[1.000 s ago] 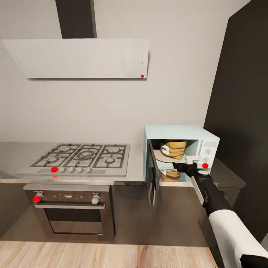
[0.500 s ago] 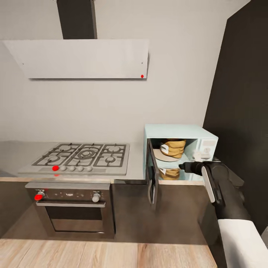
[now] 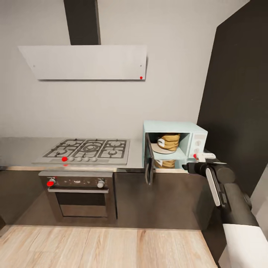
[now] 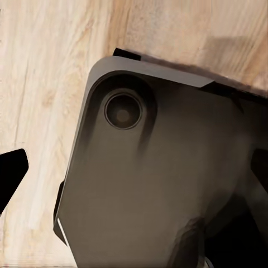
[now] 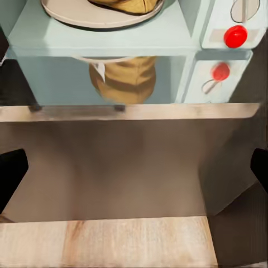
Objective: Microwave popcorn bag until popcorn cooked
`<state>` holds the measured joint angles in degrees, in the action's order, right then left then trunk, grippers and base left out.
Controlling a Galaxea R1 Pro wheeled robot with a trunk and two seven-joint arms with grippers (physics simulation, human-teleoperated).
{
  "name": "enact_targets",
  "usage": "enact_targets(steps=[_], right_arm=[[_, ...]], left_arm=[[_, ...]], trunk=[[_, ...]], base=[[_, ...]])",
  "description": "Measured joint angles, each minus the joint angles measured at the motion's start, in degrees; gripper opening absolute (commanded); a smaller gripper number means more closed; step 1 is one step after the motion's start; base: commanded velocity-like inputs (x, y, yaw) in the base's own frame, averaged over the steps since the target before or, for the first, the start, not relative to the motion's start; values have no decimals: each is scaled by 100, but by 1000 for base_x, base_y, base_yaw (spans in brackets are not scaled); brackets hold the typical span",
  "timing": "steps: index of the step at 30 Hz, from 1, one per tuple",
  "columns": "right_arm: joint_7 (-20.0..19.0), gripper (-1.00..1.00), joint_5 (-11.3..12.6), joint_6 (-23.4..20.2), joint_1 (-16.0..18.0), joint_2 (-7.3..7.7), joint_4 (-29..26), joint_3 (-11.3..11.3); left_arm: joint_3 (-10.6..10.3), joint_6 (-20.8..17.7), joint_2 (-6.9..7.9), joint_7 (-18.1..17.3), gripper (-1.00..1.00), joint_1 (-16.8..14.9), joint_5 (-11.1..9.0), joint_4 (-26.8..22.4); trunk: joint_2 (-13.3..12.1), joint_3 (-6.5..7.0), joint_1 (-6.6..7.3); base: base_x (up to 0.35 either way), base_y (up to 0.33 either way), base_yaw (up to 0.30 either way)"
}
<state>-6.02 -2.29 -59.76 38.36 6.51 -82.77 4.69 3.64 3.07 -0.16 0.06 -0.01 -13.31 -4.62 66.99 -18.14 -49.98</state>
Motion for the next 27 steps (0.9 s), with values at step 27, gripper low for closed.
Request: enact_targets(steps=[27], right_arm=[[102,100,-817,4613,-741,-3,8368,-91]], left_arm=[[-7,0,5,0,100,1,-2,-1]], trunk=[[1,-1,3]], base=[[-109,0,0]])
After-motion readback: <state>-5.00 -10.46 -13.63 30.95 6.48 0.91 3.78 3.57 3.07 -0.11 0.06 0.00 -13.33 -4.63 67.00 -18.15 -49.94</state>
